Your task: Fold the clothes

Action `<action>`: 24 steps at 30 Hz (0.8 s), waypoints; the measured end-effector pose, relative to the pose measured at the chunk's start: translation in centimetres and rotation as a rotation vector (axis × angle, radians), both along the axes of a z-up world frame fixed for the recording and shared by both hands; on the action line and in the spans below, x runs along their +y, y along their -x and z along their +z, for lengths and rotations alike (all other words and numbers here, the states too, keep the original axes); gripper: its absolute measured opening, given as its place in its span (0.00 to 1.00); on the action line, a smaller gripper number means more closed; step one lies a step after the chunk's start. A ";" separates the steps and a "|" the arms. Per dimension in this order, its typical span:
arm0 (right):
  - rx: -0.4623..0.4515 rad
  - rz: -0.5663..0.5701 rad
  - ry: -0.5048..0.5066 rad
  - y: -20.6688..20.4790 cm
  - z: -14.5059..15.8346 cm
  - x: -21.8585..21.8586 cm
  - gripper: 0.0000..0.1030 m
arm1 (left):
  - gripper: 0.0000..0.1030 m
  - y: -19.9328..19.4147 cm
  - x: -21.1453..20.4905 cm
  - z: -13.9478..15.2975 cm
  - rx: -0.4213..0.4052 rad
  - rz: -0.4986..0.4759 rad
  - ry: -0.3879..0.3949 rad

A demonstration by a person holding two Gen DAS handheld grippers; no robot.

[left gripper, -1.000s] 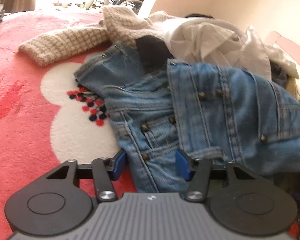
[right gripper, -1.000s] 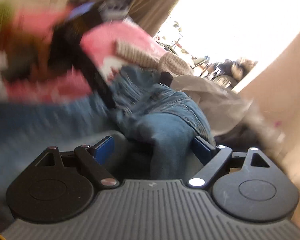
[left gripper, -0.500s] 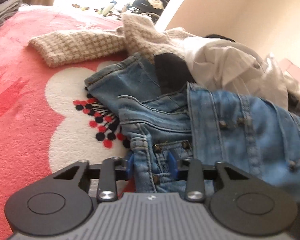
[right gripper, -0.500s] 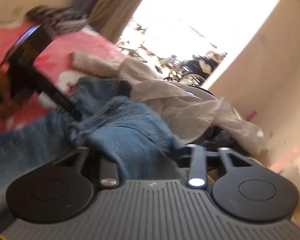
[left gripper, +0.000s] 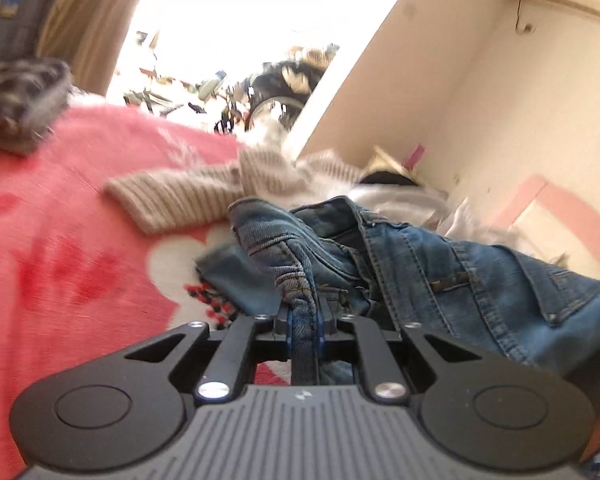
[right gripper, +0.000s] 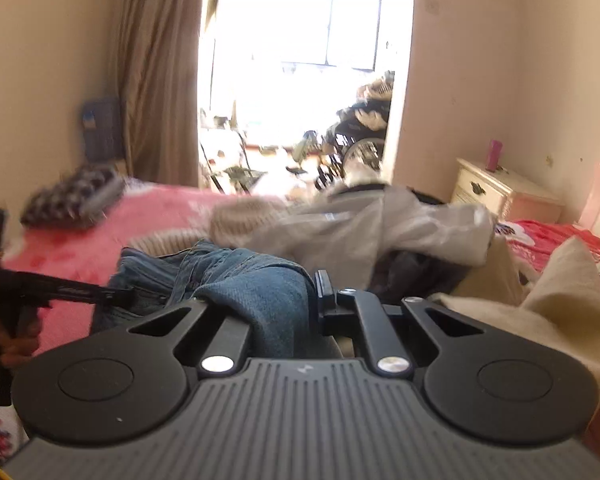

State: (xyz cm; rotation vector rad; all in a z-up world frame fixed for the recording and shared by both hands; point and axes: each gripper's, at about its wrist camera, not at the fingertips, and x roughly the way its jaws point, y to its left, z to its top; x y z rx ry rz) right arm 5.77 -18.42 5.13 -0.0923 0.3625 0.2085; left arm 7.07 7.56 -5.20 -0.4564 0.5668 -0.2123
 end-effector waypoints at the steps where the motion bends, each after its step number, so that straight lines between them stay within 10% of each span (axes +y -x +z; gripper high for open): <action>1: -0.015 0.015 -0.015 0.5 0.5 0.2 0.06 | 0.11 1.2 0.9 0.7 -0.013 0.011 0.002; 12: -0.104 0.325 -0.008 -0.8 5.1 7.0 0.06 | 0.11 13.5 8.9 6.3 -0.108 0.238 -0.028; 24: -0.066 0.859 -0.043 -6.0 7.6 31.4 0.06 | 0.10 27.8 21.1 9.3 -0.100 0.801 -0.019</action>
